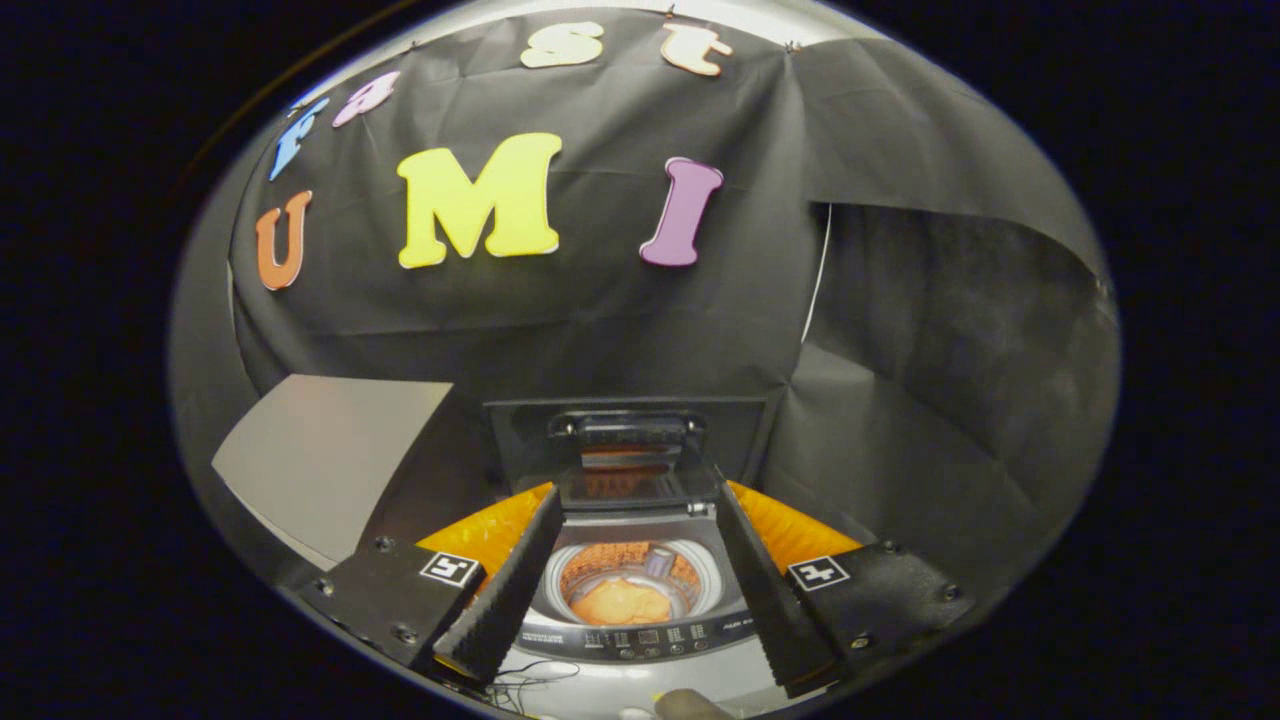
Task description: Put the clothes into the washing machine and then close the washing machine lid.
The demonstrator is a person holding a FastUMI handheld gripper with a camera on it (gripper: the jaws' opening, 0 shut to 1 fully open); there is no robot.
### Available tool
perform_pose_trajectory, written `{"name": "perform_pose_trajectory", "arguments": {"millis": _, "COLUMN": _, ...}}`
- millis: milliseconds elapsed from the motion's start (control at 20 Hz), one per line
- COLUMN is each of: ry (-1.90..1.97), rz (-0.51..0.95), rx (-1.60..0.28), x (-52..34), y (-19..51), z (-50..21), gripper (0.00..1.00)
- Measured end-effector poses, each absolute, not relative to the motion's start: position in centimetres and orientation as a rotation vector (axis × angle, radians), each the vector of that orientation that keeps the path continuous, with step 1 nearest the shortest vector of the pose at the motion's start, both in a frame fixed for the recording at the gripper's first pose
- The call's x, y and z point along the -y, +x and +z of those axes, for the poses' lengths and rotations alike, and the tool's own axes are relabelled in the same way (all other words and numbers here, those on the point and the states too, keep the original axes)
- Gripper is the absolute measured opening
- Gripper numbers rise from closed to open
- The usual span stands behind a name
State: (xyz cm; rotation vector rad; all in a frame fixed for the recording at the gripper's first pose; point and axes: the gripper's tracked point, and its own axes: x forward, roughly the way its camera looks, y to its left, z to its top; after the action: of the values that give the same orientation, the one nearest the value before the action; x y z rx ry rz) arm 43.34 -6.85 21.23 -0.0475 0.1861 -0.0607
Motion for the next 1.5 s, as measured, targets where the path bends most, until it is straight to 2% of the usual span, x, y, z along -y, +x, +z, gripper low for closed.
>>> {"name": "perform_pose_trajectory", "arguments": {"millis": 250, "ry": -0.008, "rz": -0.012, "rx": -0.127, "x": 5.2, "y": 47.6, "z": 26.0, "gripper": 0.98}}
{"name": "perform_pose_trajectory", "arguments": {"millis": 600, "ry": -0.011, "rz": 0.048, "rx": -0.165, "x": 5.2, "y": 57.7, "z": 27.5, "gripper": 0.98}}
{"name": "perform_pose_trajectory", "arguments": {"millis": 1050, "ry": -0.012, "rz": 0.094, "rx": -0.312, "x": 5.4, "y": 68.8, "z": 23.5, "gripper": 0.98}}
{"name": "perform_pose_trajectory", "arguments": {"millis": 1350, "ry": -0.015, "rz": 0.101, "rx": -0.393, "x": 6.3, "y": 70.7, "z": 19.4, "gripper": 0.98}}
{"name": "perform_pose_trajectory", "arguments": {"millis": 1500, "ry": -0.005, "rz": 0.118, "rx": -0.337, "x": 6.4, "y": 70.4, "z": 19.7, "gripper": 1.00}}
